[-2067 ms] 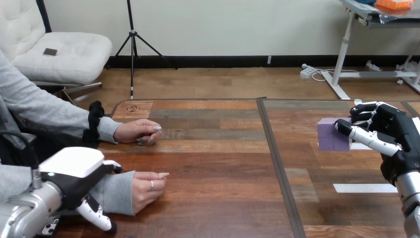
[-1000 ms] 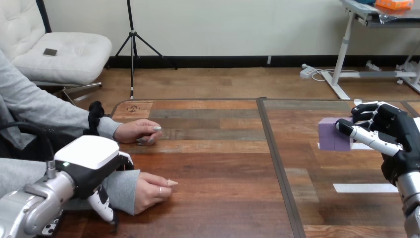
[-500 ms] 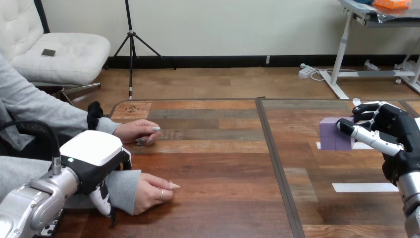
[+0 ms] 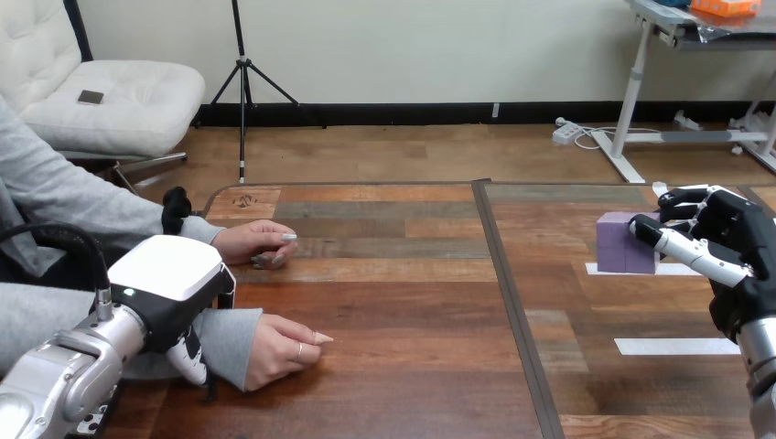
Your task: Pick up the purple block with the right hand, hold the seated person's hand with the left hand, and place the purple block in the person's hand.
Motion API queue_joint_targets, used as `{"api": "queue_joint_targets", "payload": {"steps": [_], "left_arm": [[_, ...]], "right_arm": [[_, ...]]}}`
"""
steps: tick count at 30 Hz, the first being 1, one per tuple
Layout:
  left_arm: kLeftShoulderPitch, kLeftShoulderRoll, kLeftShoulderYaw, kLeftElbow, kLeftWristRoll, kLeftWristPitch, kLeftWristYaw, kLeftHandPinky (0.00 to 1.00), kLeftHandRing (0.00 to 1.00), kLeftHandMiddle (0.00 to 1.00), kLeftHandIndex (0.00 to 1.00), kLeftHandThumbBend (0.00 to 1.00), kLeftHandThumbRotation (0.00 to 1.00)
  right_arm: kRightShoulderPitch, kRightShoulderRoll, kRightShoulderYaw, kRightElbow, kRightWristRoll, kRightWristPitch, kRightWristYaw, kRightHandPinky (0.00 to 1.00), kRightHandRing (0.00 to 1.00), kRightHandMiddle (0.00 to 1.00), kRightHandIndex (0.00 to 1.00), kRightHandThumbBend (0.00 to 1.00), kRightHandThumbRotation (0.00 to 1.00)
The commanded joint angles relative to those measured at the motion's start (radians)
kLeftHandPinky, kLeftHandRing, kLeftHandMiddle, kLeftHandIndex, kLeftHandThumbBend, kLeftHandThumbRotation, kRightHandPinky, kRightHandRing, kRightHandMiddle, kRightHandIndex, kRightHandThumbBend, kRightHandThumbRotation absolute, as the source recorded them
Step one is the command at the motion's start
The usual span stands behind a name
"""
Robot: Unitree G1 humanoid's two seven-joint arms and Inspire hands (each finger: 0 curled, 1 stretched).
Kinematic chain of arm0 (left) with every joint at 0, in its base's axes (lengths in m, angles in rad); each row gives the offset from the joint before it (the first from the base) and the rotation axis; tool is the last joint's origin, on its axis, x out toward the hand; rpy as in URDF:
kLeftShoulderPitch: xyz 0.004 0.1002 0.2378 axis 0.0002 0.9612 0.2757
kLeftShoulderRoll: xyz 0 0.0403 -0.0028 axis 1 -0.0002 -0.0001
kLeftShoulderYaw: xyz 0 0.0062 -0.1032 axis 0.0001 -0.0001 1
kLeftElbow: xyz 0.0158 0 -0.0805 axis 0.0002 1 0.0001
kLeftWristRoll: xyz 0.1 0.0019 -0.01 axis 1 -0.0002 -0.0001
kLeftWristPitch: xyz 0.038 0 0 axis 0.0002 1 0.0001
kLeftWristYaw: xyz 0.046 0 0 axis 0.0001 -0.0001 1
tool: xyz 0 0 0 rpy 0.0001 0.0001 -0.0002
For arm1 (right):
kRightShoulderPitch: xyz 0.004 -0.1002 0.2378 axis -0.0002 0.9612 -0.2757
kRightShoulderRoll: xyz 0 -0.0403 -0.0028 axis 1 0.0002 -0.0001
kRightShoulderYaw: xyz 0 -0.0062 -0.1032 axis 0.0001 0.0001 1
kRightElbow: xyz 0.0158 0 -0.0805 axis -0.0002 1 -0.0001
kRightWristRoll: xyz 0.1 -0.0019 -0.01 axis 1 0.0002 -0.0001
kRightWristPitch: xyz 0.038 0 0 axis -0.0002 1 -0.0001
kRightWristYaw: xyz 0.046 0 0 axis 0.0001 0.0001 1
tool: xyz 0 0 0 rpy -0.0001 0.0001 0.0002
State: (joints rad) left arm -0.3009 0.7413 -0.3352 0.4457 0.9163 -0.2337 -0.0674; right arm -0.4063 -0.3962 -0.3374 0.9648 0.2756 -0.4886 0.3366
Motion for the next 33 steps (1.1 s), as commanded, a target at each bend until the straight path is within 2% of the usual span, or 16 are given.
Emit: {"api": "queue_joint_targets", "payload": {"steps": [1,9,16,24,33], "left_arm": [[-0.031,-0.022,-0.037,0.062,0.019,0.019,0.013,0.24,0.31,0.36,0.38,0.91,0.00],[-0.036,-0.023,-0.039,0.076,0.002,0.015,0.018,0.22,0.29,0.35,0.36,0.90,0.00],[-0.039,-0.027,-0.030,0.091,-0.027,0.001,0.015,0.22,0.30,0.35,0.36,0.90,0.00],[-0.046,-0.027,-0.032,0.105,-0.042,0.003,0.007,0.23,0.30,0.36,0.36,0.86,0.00],[-0.044,-0.030,-0.017,0.104,-0.075,0.009,0.006,0.23,0.31,0.37,0.38,0.83,0.00]], "right_arm": [[-0.051,0.001,-0.013,-0.045,0.012,-0.008,-0.001,0.31,0.35,0.40,0.43,0.87,0.00],[-0.052,0.000,-0.014,-0.039,0.014,-0.019,0.010,0.31,0.35,0.40,0.43,0.87,0.00],[-0.052,0.000,-0.010,-0.046,0.007,-0.003,-0.004,0.31,0.35,0.40,0.43,0.88,0.00],[-0.050,0.005,-0.011,-0.052,0.014,-0.005,0.006,0.31,0.35,0.40,0.43,0.88,0.00],[-0.048,0.014,-0.011,-0.054,0.016,-0.014,0.005,0.31,0.35,0.40,0.43,0.87,0.00]]}}
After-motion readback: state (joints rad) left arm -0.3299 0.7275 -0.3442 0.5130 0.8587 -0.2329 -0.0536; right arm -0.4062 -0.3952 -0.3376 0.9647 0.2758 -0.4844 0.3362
